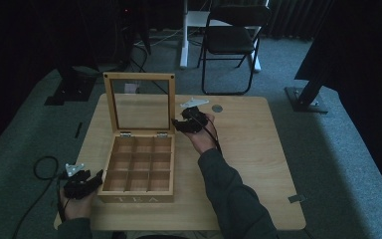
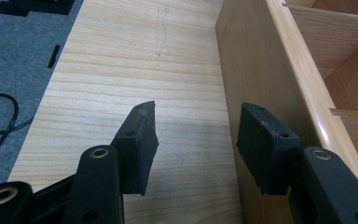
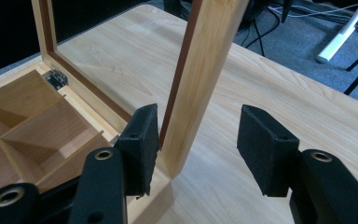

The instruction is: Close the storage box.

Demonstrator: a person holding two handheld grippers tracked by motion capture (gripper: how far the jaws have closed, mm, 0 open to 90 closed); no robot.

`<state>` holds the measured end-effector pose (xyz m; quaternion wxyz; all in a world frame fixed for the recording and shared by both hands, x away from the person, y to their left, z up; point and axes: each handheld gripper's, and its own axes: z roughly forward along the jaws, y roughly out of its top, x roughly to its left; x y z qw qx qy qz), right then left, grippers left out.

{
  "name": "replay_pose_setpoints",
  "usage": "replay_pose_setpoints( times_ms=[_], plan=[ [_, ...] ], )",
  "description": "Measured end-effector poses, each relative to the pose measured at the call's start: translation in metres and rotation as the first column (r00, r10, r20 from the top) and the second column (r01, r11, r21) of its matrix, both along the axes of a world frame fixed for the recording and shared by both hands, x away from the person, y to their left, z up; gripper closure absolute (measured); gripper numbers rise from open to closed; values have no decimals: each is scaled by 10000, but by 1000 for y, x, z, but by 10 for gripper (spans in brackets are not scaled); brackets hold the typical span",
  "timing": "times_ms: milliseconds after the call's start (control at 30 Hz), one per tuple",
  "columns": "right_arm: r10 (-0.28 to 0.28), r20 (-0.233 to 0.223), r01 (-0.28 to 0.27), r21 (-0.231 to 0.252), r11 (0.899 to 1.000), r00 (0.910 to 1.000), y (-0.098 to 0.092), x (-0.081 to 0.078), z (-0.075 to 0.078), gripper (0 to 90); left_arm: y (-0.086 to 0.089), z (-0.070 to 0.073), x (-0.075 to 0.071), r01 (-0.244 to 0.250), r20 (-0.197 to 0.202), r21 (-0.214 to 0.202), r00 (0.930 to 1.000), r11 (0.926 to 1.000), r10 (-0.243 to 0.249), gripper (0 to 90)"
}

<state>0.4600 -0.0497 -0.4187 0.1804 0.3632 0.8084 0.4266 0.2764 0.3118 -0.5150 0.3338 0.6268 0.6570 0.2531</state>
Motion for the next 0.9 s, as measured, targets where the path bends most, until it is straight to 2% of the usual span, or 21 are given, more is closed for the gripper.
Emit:
replay_pose_setpoints(
  times_ms=[67,333,500,567,667,800,900],
  plan=[
    [15,104,-14,-114,9999,9999,5,4,1,459,0,0,0,0,5,0,10000,10000,0,475],
    [156,115,-157,115,9998,9998,10,15,6,449,0,0,-1,-2,-2,34,10000,10000,2,475],
    [163,-99,-160,363,9992,9998,13,23,9,451,1,1,-1,-20,38,-27,10000,10000,20,473],
    [248,-57,-246,419,9988,9997,16,24,10,453,2,1,0,-9,41,-30,10000,10000,9,473],
    [400,-76,-397,397,9984,9992,20,25,13,449,3,3,-1,-56,77,-142,10000,9999,57,473],
    [314,-88,-311,267,9992,9995,24,30,15,459,5,5,-2,-135,203,-274,9997,9995,140,472],
    [294,-104,-291,358,9989,9995,25,34,16,480,6,6,-2,-102,189,-351,9998,9993,109,472]
  ],
)
